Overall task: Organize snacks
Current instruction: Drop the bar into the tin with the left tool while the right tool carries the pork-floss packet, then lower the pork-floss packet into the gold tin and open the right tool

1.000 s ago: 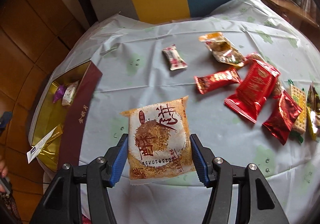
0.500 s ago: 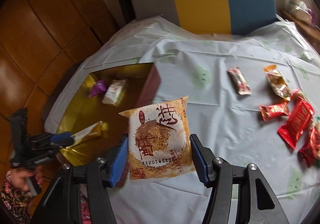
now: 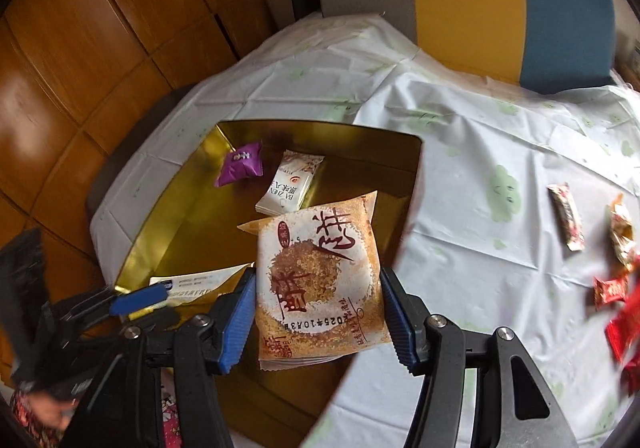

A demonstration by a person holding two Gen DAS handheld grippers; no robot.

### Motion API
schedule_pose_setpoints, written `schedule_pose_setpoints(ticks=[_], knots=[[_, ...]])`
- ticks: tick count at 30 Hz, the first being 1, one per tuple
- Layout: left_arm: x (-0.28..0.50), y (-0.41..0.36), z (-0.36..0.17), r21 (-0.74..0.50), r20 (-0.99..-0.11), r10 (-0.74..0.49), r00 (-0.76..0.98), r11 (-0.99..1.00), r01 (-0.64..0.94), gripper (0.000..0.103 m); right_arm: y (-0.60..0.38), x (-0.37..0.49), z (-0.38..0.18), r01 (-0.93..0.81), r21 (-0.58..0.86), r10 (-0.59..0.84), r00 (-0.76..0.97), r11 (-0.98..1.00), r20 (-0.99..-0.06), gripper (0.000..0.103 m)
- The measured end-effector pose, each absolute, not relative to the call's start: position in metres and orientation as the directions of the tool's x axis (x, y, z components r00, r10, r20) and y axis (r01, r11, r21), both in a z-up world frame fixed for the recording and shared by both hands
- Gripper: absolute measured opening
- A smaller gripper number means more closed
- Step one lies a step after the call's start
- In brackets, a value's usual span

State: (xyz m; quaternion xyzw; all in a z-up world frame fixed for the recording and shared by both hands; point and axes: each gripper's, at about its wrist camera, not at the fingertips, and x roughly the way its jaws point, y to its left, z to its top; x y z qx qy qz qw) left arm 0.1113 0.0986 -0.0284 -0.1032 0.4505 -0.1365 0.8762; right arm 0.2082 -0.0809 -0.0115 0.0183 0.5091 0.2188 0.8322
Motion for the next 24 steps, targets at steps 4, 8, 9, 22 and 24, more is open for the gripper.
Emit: schedule_pose_setpoints(ticks=[4,8,9,22,24], knots=[[0.106,0.104,-0.019,-0.323,-0.728,-0.339,0.596,0.936,0.138,0.035,-0.061,0.228,-0.019,-0.353,0.199,0.335,0.381,0.914,-0.862,0.060],[0.100,0.112,-0.015,-0.347,-0.710,-0.342,0.615,0.931,0.116,0.035,-0.042,0.250,-0.028,-0.359,0.144,0.284,0.375,0.922,-0.883,0.060],[0.099,0.114,-0.015,-0.351,-0.707,-0.341,0.619,0.930,0.111,0.035,-0.039,0.255,-0.030,-0.359,0.134,0.273,0.373,0.924,-0.887,0.060],[0.090,0.112,-0.019,-0.356,-0.709,-0.346,0.614,0.928,0.111,0.035,-0.040,0.264,-0.022,-0.318,0.122,0.262,0.448,0.940,-0.855,0.072],[0.091,0.107,-0.020,-0.362,-0.714,-0.352,0.606,0.926,0.111,0.035,-0.044,0.253,-0.016,-0.326,0.122,0.270,0.459,0.937,-0.847,0.073]])
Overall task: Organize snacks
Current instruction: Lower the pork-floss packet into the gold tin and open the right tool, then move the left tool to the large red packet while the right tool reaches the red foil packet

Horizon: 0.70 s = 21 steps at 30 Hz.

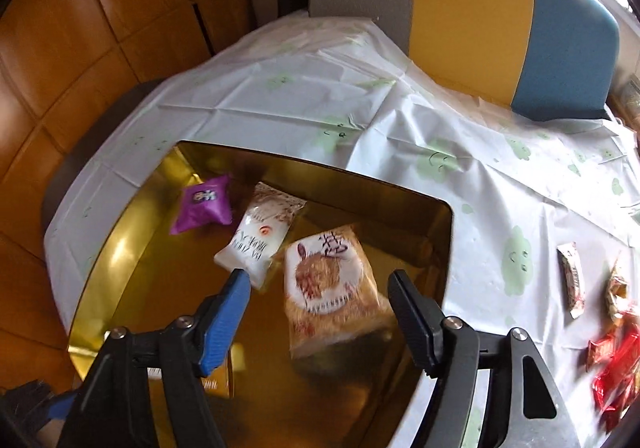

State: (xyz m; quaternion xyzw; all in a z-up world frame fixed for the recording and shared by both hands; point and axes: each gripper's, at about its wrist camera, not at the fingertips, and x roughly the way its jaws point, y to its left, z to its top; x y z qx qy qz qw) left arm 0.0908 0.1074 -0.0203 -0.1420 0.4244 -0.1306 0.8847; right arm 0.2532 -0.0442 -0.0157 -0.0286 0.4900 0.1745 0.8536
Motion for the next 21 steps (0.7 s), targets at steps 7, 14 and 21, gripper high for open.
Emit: schedule_pose_setpoints(ticks=[7,14,21], knots=[[0.087,0.087,-0.021,-0.372,-0.712,-0.380,0.591,0.917,0.142,0.040,-0.069,0.223,0.000,-0.312,0.154,0.295,0.476,0.937,-0.829,0.074],[0.084,0.059,-0.020,-0.385,-0.705,-0.419,0.572,0.904,0.188,0.040,-0.112,0.190,0.014,-0.287,0.116,0.258,0.524,0.951,-0.811,0.075],[0.078,0.021,-0.017,-0.355,-0.713,-0.441,0.545,0.898,0.261,0.040,-0.174,0.166,0.007,-0.190,0.121,0.204,0.519,0.974,-0.830,0.075]])
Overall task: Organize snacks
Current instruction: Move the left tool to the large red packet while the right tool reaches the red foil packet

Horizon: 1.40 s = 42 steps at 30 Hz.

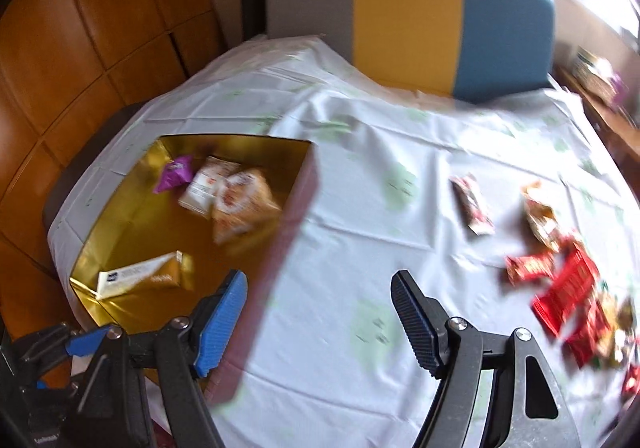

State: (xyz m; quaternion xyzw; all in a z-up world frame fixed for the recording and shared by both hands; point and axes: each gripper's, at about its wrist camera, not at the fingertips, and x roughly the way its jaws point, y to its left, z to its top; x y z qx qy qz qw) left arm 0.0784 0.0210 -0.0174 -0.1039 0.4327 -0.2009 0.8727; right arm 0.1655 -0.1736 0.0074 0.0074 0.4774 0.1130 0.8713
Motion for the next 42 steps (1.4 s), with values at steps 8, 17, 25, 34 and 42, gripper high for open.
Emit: schedule_pose_setpoints(ticks=[8,17,25,34,42], knots=[[0.074,-0.012,-0.019,-0.321,-0.737,-0.451,0.503,0.889,0.327,0.040,-0.252,0.146,-0.017,-0.019,0.140,0.133,0.470,0.990,-0.872,0.075],[0.072,-0.041,-0.020,-0.310,-0.751,-0.464,0.469,0.876,0.370,0.040,-0.363,0.135,-0.038,0.293,0.162,0.030,0.406,0.942,-0.913,0.075],[0.070,-0.058,-0.018,-0.293,-0.760,-0.465,0.454,0.869,0.398,0.040,-0.427,0.131,-0.037,0.464,0.169,-0.033,0.396,0.869,-0.918,0.075],[0.068,-0.069,-0.020,-0.277,-0.769,-0.457,0.447,0.869,0.411,0.040,-0.461,0.147,-0.049,0.555,0.172,-0.050,0.362,0.814,-0.931,0.075],[0.075,-0.083,-0.022,-0.250,-0.787,-0.436,0.437,0.872,0.421,0.040,-0.458,0.174,-0.070,0.494,0.161,-0.028,0.353,0.855,-0.935,0.062]])
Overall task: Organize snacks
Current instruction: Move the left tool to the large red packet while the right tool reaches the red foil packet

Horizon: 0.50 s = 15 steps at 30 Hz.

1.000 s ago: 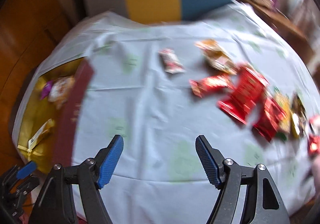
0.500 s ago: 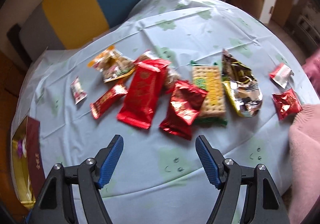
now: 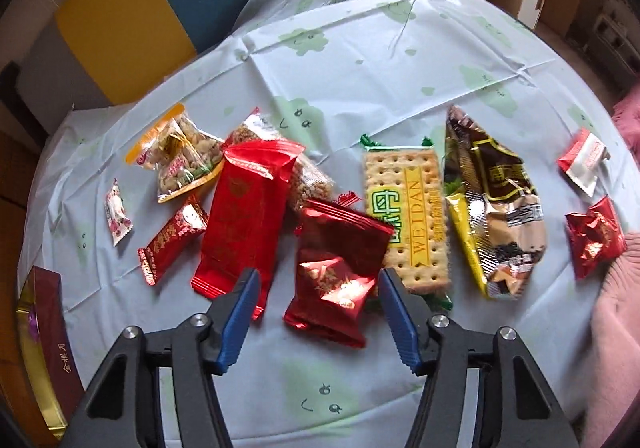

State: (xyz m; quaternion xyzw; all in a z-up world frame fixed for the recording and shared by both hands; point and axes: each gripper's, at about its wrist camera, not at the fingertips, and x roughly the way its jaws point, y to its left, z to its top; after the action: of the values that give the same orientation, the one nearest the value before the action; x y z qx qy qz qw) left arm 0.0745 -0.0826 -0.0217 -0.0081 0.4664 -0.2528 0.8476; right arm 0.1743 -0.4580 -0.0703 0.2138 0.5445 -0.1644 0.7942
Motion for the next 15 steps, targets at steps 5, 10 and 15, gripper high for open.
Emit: schedule_pose_setpoints(ticks=[5,10,15], knots=[[0.087,-0.110,-0.019,-0.230,-0.789,-0.441,0.429,0.858,0.460,0.040,-0.448,0.181,-0.072,0.440,0.078,-0.082,0.333,0.894,-0.939,0.062],[0.106,-0.142,-0.017,-0.237,-0.783,-0.461,0.418,0.842,0.485,0.040,-0.448,0.176,-0.071,0.454,0.044,-0.112,0.310,0.890,-0.944,0.062],[0.130,-0.181,-0.018,-0.227,-0.785,-0.468,0.406,0.827,0.515,0.040,-0.443,0.185,-0.073,0.417,-0.011,-0.145,0.291,0.909,-0.946,0.064]])
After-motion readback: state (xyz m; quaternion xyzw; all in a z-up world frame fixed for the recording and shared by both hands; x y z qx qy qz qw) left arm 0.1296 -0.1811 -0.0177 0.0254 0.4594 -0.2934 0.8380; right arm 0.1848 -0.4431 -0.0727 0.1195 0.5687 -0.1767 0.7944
